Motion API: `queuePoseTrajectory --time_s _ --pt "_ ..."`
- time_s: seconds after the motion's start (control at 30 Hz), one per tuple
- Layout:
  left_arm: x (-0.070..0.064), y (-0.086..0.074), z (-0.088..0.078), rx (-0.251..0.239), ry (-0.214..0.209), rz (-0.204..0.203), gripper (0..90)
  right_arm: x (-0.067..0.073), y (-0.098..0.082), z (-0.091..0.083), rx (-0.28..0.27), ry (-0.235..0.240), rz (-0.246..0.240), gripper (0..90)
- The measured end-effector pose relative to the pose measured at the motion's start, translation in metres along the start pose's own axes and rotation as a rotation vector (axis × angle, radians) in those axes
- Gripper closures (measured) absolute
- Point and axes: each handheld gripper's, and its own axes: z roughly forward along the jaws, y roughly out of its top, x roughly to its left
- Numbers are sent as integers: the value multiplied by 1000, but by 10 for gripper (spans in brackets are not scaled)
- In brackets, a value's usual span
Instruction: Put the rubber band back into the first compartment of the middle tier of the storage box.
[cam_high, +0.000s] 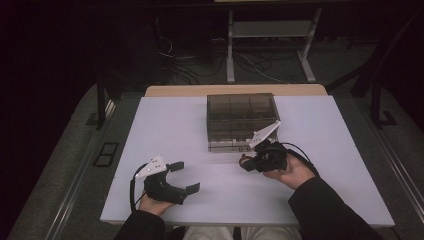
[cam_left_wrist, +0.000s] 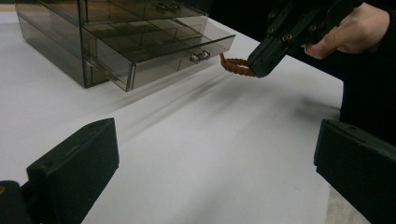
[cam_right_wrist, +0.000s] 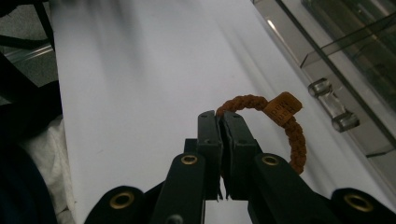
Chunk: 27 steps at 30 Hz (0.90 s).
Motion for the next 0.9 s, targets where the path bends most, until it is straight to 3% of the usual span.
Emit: queuePoseTrajectory --time_s 0.9 --pt "0 0 0 -3 -3 5 0 0 51 -10 -11 -12 -77 855"
